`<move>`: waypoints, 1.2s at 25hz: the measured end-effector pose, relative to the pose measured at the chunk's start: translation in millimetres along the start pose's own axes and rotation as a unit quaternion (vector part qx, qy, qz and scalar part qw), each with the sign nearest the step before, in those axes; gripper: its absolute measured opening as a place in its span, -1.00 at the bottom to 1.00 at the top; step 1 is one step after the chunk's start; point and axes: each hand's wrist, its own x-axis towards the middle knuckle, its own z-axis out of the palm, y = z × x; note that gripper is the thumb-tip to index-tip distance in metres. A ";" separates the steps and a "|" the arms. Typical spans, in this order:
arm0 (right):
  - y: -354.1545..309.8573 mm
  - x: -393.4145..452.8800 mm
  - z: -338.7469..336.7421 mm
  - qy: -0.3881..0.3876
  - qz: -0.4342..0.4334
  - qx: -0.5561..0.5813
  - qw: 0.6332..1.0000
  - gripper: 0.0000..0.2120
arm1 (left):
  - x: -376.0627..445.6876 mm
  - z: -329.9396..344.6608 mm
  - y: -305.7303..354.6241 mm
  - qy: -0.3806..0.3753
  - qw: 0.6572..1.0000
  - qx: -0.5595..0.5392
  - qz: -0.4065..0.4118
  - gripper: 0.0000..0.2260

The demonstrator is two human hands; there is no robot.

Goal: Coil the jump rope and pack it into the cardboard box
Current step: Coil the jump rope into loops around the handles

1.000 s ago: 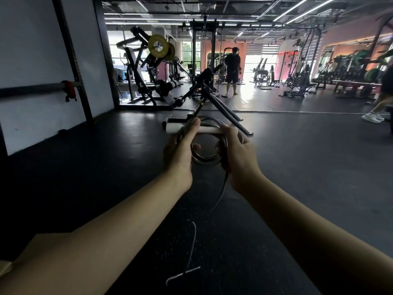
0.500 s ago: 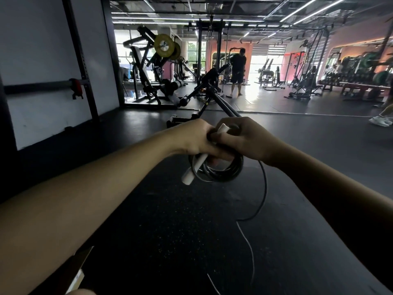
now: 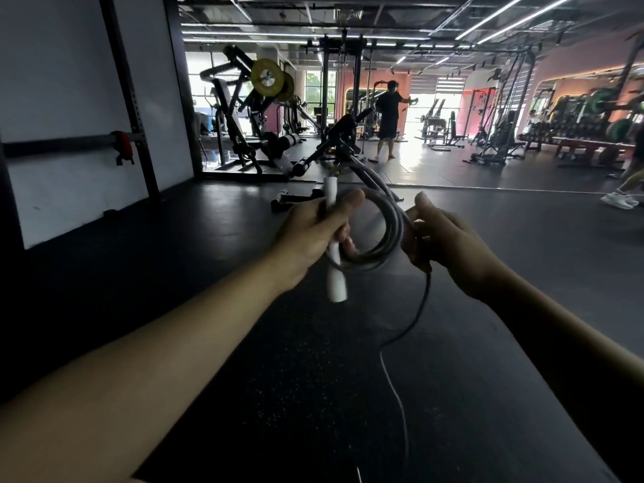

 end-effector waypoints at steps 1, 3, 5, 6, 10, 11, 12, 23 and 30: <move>4.1 -1.4 5.0 0.007 0.009 0.028 1.000 -0.41 | 0.1 10.8 -1.6 0.054 0.996 -0.073 -0.008 -0.66; 11.3 -4.4 24.2 0.001 0.032 0.070 0.997 -0.31 | 3.5 32.5 -3.7 0.173 0.960 -0.212 -0.052 -0.65; 16.1 -8.5 50.5 0.009 0.038 0.087 0.995 -0.28 | 6.4 49.6 -4.7 0.264 0.917 -0.287 -0.089 -0.62; 16.7 -10.1 62.9 0.035 0.030 0.104 0.993 -0.35 | 6.5 55.4 -6.5 0.286 0.909 -0.286 -0.101 -0.59; 9.7 -6.1 82.6 0.168 0.015 0.170 0.971 -0.81 | 4.0 56.5 -19.4 0.280 0.936 -0.184 -0.108 -0.58; 9.0 -2.4 81.6 0.173 0.020 0.184 0.967 -0.82 | 4.0 50.1 -22.6 0.266 0.944 -0.161 -0.107 -0.59; 9.4 1.4 79.1 0.171 0.024 0.182 0.968 -0.80 | 3.7 42.1 -25.2 0.249 0.953 -0.137 -0.108 -0.60; -18.7 25.8 38.4 -0.077 -0.032 -0.267 0.960 -0.74 | 13.2 -45.7 37.4 -0.169 0.896 0.410 0.029 -0.12; -29.7 23.7 43.9 -0.137 -0.033 -0.315 0.938 -0.71 | 3.7 -13.4 22.0 -0.190 0.878 0.439 -0.023 0.19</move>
